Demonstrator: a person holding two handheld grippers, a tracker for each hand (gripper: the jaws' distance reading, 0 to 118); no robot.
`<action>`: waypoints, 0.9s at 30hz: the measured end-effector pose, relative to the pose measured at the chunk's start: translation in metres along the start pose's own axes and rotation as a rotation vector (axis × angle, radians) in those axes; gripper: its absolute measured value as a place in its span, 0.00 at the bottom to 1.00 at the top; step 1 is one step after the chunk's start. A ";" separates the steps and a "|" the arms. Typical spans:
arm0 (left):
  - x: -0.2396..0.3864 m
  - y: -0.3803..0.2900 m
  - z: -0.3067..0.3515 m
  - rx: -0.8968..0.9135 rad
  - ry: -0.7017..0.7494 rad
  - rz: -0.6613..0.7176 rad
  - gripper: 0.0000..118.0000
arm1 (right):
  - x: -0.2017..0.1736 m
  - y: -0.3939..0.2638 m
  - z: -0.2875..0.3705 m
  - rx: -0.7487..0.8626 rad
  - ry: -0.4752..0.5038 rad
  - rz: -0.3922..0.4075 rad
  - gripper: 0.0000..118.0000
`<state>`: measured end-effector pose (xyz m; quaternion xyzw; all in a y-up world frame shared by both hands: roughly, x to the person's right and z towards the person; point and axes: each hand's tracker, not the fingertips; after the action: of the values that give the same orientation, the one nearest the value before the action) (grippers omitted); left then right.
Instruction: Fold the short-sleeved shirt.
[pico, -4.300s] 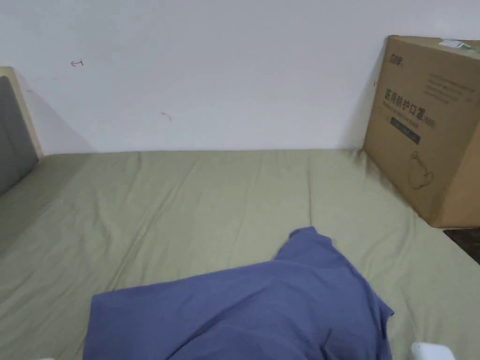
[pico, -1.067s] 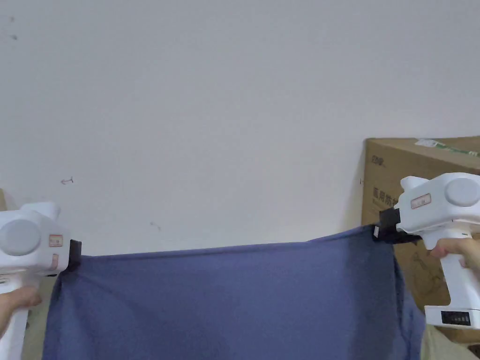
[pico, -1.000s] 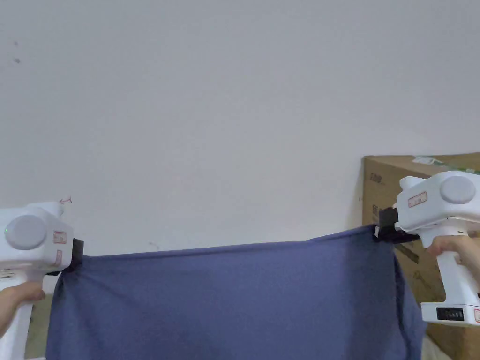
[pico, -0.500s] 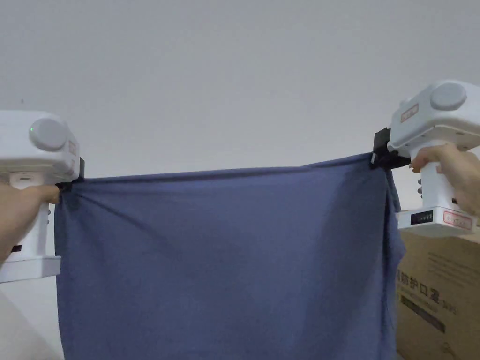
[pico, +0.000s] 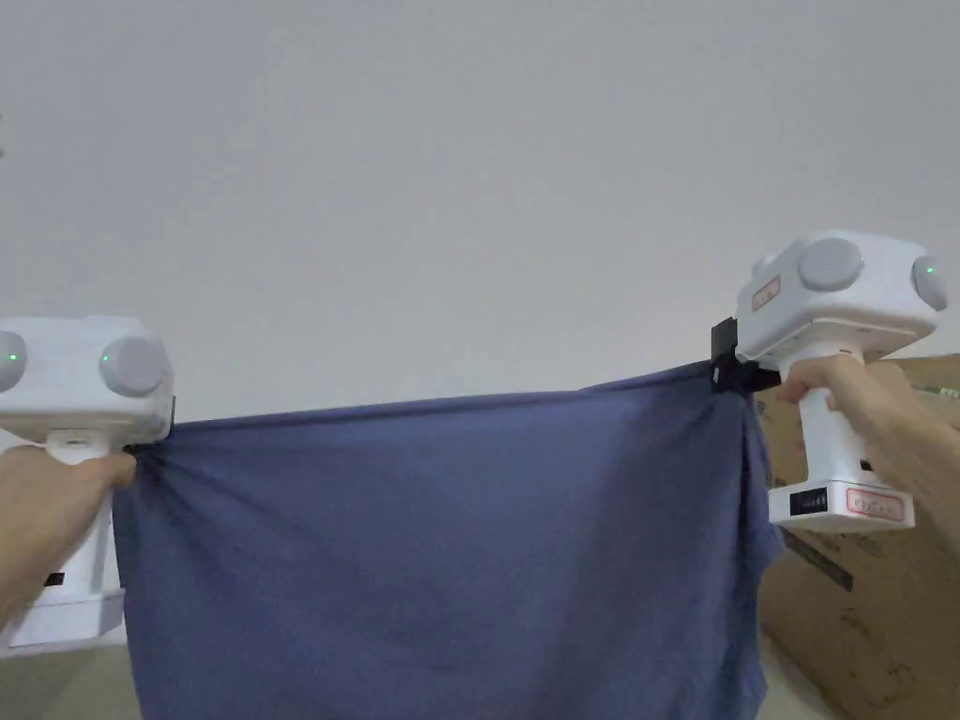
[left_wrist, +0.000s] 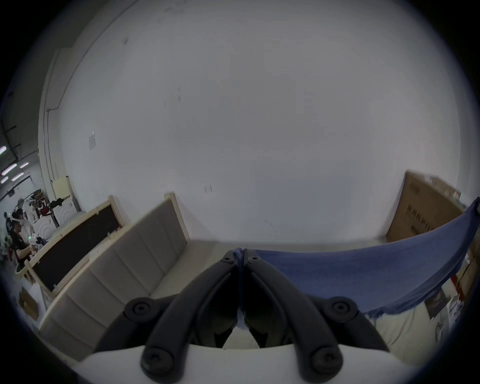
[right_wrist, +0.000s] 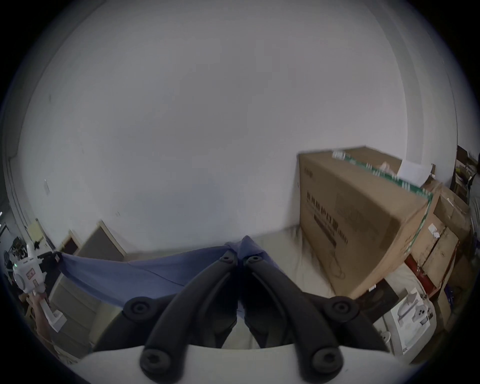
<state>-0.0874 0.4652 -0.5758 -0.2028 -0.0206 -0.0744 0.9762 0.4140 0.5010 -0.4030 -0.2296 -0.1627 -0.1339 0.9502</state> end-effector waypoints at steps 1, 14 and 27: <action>0.004 -0.022 -0.016 -0.042 -0.008 0.001 0.01 | 0.004 -0.020 -0.019 -0.034 0.002 -0.013 0.03; 0.057 -0.312 -0.146 -0.505 0.004 -0.070 0.01 | 0.060 -0.315 -0.178 -0.612 -0.063 -0.083 0.03; -0.002 -0.389 -0.049 -0.494 -0.066 0.027 0.01 | 0.086 -0.380 -0.111 -0.570 -0.009 -0.054 0.03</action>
<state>-0.1486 0.0935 -0.4685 -0.4377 -0.0307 -0.0573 0.8968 0.3941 0.1060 -0.3148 -0.4836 -0.1286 -0.1986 0.8427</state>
